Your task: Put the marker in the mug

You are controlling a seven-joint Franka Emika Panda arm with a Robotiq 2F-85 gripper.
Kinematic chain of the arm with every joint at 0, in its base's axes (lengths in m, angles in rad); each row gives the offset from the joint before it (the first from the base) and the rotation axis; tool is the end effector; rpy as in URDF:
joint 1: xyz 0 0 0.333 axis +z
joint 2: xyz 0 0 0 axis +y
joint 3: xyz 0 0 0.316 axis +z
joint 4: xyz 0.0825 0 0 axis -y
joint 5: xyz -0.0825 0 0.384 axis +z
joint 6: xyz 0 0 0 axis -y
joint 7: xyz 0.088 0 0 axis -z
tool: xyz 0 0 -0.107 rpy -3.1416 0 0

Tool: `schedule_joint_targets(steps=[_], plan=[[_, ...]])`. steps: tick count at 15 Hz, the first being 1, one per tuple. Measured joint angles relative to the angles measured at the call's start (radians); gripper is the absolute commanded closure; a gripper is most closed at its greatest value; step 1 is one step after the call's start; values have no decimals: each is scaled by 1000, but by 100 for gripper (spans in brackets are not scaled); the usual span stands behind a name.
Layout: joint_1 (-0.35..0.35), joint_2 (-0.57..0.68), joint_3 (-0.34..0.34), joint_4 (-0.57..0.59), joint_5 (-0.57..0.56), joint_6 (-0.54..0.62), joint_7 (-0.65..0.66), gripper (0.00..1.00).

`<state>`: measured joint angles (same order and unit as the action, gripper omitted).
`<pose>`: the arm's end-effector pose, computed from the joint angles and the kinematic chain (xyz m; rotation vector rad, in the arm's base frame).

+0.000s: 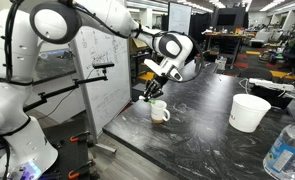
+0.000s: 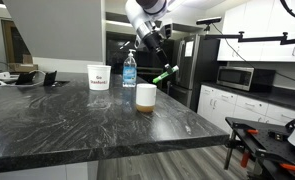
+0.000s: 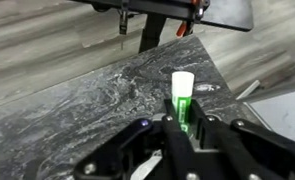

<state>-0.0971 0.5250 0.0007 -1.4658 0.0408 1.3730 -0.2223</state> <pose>0.6214 -0.0551 0.3457 -2.8633 -0.1737 0.8940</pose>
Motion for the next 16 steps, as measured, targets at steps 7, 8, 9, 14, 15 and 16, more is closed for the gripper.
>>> schedule_joint_targets(steps=[7, 8, 9, 14, 15, 16], plan=[[-2, 43, 0, 6, 2, 72, 0, 53], [-2, 43, 0, 6, 4, 98, 0, 47], [-2, 43, 0, 6, 4, 127, 0, 39], [-2, -4, 1, -16, 10, 292, -5, 2], [-2, -28, 2, -34, 11, 335, -8, 0], [-2, -57, 2, -56, 12, 374, -12, 0]])
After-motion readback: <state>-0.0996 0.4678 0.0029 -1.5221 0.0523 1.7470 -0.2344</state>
